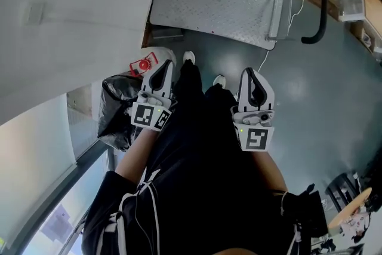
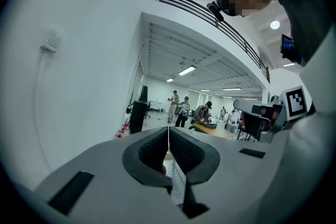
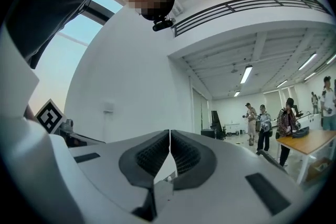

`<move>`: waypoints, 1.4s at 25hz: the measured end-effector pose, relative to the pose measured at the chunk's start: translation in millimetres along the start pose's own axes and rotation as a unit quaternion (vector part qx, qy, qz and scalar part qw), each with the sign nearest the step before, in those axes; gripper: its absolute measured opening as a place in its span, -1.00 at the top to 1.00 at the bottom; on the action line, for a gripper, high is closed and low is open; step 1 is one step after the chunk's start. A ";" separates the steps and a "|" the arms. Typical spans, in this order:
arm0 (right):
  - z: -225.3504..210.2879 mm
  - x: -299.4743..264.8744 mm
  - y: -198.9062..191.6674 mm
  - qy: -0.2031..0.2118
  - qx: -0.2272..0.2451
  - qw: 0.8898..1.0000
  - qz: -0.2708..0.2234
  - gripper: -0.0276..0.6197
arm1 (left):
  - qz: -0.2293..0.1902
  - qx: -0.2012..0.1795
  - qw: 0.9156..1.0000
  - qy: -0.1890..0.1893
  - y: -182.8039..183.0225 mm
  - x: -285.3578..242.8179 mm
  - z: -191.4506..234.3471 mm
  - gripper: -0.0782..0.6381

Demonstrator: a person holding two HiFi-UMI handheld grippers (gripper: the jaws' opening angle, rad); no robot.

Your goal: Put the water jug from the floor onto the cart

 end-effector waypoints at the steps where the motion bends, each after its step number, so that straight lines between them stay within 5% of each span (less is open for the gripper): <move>1: -0.3 -2.4 -1.8 -0.007 -0.001 1.000 0.006 0.85 | -0.001 0.001 1.000 -0.001 0.7 -2.7 4.1 0.72; 9: 18.8 -36.6 -14.4 -0.005 0.009 0.999 0.035 0.86 | 0.049 0.016 0.999 -0.018 -18.0 -20.1 41.0 0.72; 17: 45.3 -96.9 -12.9 0.008 0.012 0.998 0.056 0.86 | 0.027 0.032 0.999 -0.022 -15.8 -31.1 82.7 0.72; 22: 60.3 -132.8 -10.9 0.014 0.032 0.998 0.053 0.86 | 0.039 0.046 0.998 0.011 -11.8 -44.0 118.4 0.73; 30: 89.9 -178.4 -18.7 0.021 0.042 0.997 0.060 0.86 | 0.035 0.062 0.997 -0.041 -14.4 -71.3 152.9 0.73; 35: 88.1 -200.1 -17.2 0.053 0.050 0.995 0.065 0.86 | 0.034 0.056 0.997 -0.030 -17.4 -76.4 162.8 0.73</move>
Point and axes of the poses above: the fingertips, and each gripper's own axes: x backward along the fingers, z to its left, y out of its top, the point moved 6 cm from there along x, backward along the fingers, and after that the axes turned 12 degrees about -x, right-handed, at the moved point
